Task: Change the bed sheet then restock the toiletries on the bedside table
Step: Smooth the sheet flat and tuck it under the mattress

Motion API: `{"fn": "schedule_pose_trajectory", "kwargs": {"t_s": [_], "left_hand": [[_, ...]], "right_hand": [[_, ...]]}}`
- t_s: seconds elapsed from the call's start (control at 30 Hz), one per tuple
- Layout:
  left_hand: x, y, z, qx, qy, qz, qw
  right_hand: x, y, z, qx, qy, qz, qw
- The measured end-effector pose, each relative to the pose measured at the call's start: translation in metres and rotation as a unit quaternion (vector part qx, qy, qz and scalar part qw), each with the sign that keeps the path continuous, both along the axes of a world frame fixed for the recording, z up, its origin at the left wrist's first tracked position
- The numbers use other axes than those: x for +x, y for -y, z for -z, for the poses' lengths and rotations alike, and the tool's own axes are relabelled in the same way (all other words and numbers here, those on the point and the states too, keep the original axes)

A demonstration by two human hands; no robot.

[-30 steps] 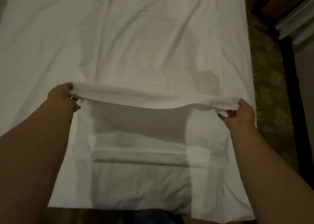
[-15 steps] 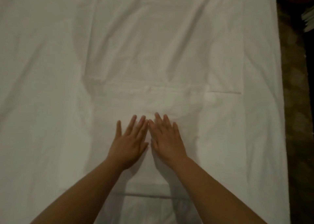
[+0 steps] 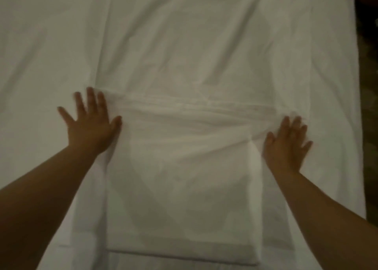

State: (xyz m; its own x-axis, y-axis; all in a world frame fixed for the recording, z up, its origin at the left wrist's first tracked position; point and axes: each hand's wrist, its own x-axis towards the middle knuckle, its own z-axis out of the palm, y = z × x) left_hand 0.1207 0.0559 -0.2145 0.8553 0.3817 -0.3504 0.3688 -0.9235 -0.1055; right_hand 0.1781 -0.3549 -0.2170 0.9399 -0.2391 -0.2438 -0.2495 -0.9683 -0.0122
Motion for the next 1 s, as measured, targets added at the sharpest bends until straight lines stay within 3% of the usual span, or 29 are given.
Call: {"fn": "schedule_pose_trajectory", "kwargs": {"t_s": [0.07, 0.13, 0.2, 0.3, 0.47, 0.53, 0.67, 0.77, 0.87, 1.0], "left_hand": [[0.011, 0.038, 0.01, -0.053, 0.073, 0.122, 0.988], [0.013, 0.092, 0.019, -0.111, 0.086, 0.242, 0.96], [0.007, 0.13, 0.027, -0.138, 0.076, 0.29, 0.944], [0.004, 0.114, 0.031, -0.12, 0.071, 0.253, 0.957], [-0.029, 0.021, 0.024, -0.064, 0.035, 0.031, 0.997], [-0.051, 0.014, 0.019, -0.049, 0.055, -0.011, 0.997], [-0.098, 0.096, 0.024, -0.113, 0.139, 0.17, 0.969], [-0.144, 0.161, 0.029, -0.164, 0.121, 0.288, 0.936], [-0.177, 0.141, 0.037, -0.141, 0.093, 0.277, 0.946], [-0.219, 0.055, 0.033, -0.091, 0.045, 0.189, 0.977]], "right_hand": [[-0.002, -0.05, 0.004, 0.043, 0.042, -0.092, 0.994], [-0.011, -0.104, 0.005, 0.063, 0.058, -0.241, 0.967], [-0.02, -0.134, 0.008, 0.076, -0.001, -0.333, 0.94], [-0.011, -0.105, 0.016, 0.071, 0.002, -0.305, 0.95], [-0.017, 0.023, 0.013, 0.001, 0.003, -0.076, 0.997], [-0.042, 0.033, 0.007, -0.015, 0.024, -0.048, 0.998], [-0.113, -0.048, 0.015, 0.038, 0.109, -0.209, 0.971], [-0.174, -0.118, 0.011, 0.096, 0.06, -0.304, 0.946], [-0.204, -0.1, 0.022, 0.08, 0.032, -0.306, 0.948], [-0.227, 0.005, 0.026, -0.013, 0.023, -0.204, 0.979]]}}
